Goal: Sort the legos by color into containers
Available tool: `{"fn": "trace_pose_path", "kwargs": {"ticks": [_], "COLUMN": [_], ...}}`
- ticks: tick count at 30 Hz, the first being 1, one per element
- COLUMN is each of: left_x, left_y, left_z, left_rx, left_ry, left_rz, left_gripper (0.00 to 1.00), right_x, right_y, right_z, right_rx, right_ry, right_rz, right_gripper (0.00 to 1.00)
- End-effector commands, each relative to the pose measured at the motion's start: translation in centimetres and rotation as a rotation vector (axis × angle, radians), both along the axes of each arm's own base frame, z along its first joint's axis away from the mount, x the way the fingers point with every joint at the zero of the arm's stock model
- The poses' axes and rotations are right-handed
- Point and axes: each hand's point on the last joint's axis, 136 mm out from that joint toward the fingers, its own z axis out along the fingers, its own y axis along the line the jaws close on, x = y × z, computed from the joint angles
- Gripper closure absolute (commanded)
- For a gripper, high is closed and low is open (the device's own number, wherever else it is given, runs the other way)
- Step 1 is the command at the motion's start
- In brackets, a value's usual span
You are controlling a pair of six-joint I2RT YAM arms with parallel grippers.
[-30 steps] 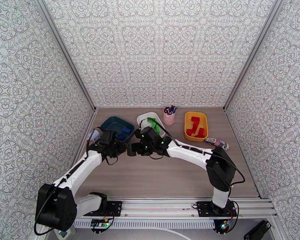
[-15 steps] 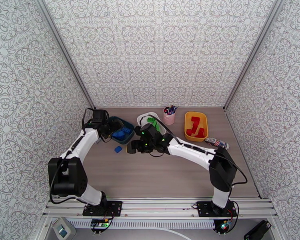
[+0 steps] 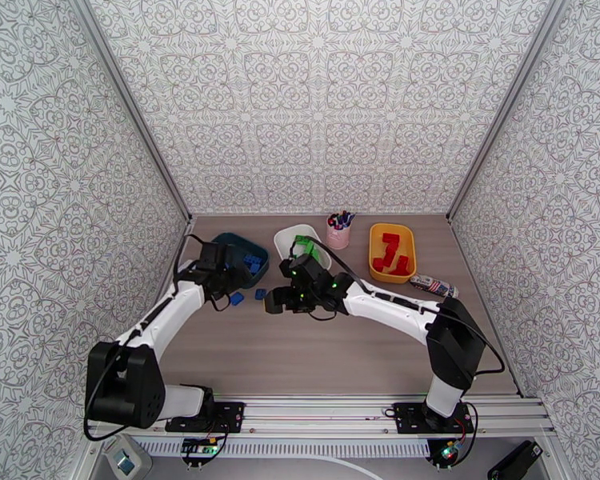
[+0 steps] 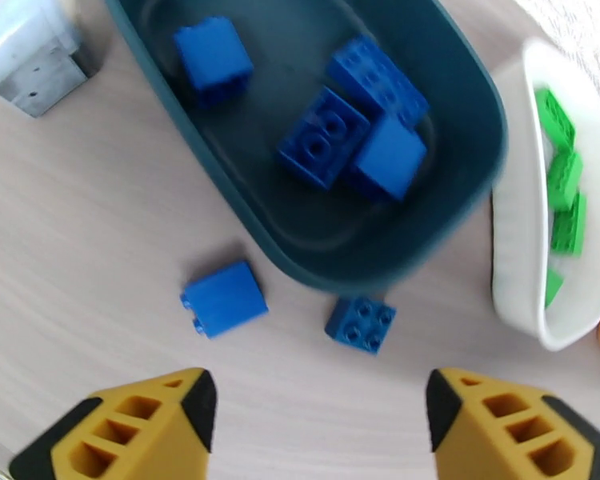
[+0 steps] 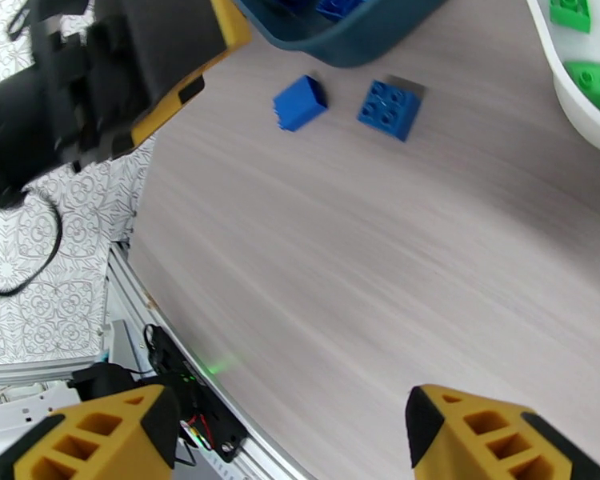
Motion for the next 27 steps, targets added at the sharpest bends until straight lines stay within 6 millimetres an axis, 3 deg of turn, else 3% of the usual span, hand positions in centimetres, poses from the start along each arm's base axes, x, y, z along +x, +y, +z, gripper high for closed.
{"fn": "trace_pose_path", "kwargs": {"ticks": [1,5,15,27], "left_x": [-0.5,-0.3,2.0,4.2], "left_y": [-1.3,-2.8,-4.2,-5.1], "left_z": [-0.6,-2.4,-5.8,-8.4], "left_rx": [0.091,0.151,0.235,0.258], "left_ry": [0.011,0.057,0.104,0.134], "left_rz": [-0.075,-0.129,-0.194,-0.243], "left_gripper": [0.31,0.35,0.39,0.39], "right_x": [0.1,-0.4,-1.3,-1.1], "right_y": [-1.3,-2.7,-6.3,-6.5], "right_z": [0.4,-0.4,-1.2,-0.9], "right_rx": [-0.003,-0.019,-0.048,-0.045], "right_ry": [-0.025,-0.018,-0.015,-0.015], "right_rz": [-0.019,-0.034,-0.087,-0.090], "right_gripper": [0.21,0.22,0.22,0.23]}}
